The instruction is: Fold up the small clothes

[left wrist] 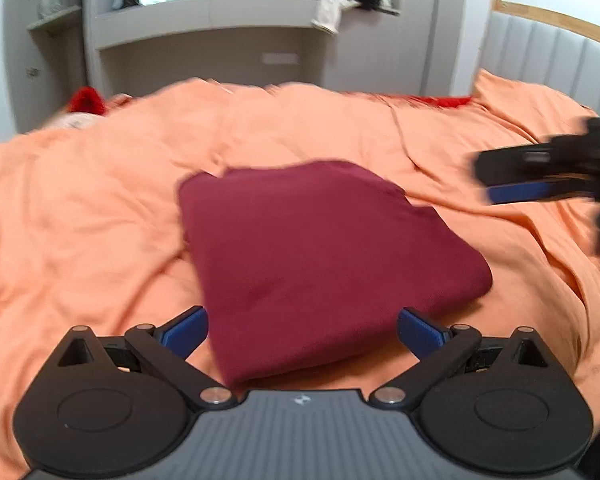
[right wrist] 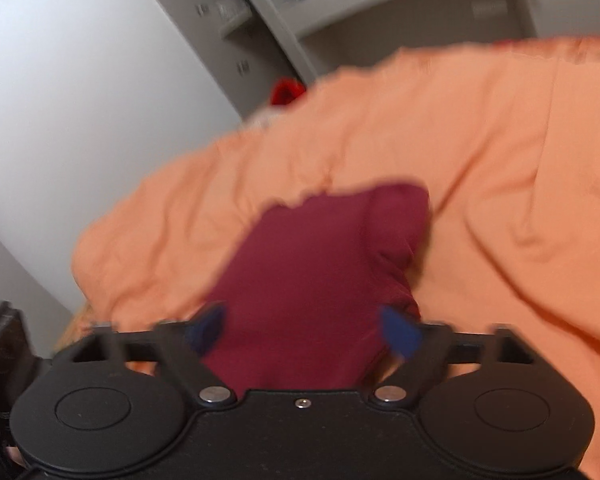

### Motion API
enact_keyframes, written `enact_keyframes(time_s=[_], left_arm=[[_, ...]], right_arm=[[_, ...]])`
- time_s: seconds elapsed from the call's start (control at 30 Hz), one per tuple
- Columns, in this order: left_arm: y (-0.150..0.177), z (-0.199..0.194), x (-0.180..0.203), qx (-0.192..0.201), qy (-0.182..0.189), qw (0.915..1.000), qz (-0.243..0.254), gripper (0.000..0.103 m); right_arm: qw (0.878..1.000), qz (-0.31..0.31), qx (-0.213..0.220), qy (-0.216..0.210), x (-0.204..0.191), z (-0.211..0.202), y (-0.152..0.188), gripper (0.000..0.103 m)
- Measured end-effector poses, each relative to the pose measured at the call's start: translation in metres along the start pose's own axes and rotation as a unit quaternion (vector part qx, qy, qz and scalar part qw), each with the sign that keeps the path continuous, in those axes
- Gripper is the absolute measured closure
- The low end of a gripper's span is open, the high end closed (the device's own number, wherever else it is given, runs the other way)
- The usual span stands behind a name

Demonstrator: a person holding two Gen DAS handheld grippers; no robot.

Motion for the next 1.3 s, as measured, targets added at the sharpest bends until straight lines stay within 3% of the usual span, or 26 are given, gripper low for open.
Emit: enact_keyframes(time_s=[0.2,0.3,0.43,0.53,0.7,0.87,1.0,1.13,1.2,1.23,1.3], left_arm=[[0.000,-0.031,-0.009,0.010,-0.032,0.9978,-0.057,0.001],[0.001,-0.042,-0.008,0.014,-0.037,0.9972,-0.063,0.001],[0.006,-0.048,-0.006,0.002,-0.050,0.9965,-0.067,0.001],[0.008,-0.047,-0.004,-0.001,-0.037,0.9965,-0.075,0.001],[-0.001,-0.048,-0.002,0.006,-0.046,0.9969,-0.063,0.001],[-0.009,-0.054,-0.007,0.016,-0.062,0.9947,-0.080,0.001],[-0.013,-0.058,-0.011,0.032,-0.076,0.9934,-0.079,0.001],[-0.007,-0.048,-0.011,0.019,-0.037,0.9937,-0.104,0.001],[0.000,-0.042,-0.013,0.001,-0.020,0.9917,-0.127,0.001],[0.002,-0.040,-0.014,-0.006,-0.017,0.9914,-0.129,0.001],[0.003,-0.040,-0.016,-0.010,-0.032,0.9923,-0.120,0.001]], right_arm=[[0.994,-0.029,0.103,0.019,-0.025,-0.079,0.028,0.000],[0.989,-0.066,0.121,0.058,-0.017,-0.090,0.050,0.000],[0.978,-0.133,0.106,0.121,-0.005,-0.075,0.067,0.001],[0.977,-0.151,0.095,0.119,-0.008,-0.060,0.071,0.000],[0.976,-0.152,0.088,0.125,-0.013,-0.051,0.069,0.001],[0.970,-0.185,0.088,0.133,-0.043,-0.070,0.052,0.001],[0.960,-0.219,0.117,0.127,-0.066,-0.080,0.038,0.000],[0.962,-0.209,0.114,0.132,-0.038,-0.054,0.042,0.001],[0.966,-0.184,0.070,0.167,-0.007,-0.036,0.052,0.005],[0.966,-0.176,0.049,0.183,0.002,-0.031,0.056,0.007],[0.967,-0.185,0.046,0.171,0.000,-0.032,0.057,0.005]])
Point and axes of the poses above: each gripper's, at about its wrist camera, not at the fingertips, and z roughly the way its jaws point, x to its right, y to its underside, the point moved 8 cm from there along z, roughly the way its jaws point, and after that the axes turned 15 degrees about z, right-handed, at the moved point
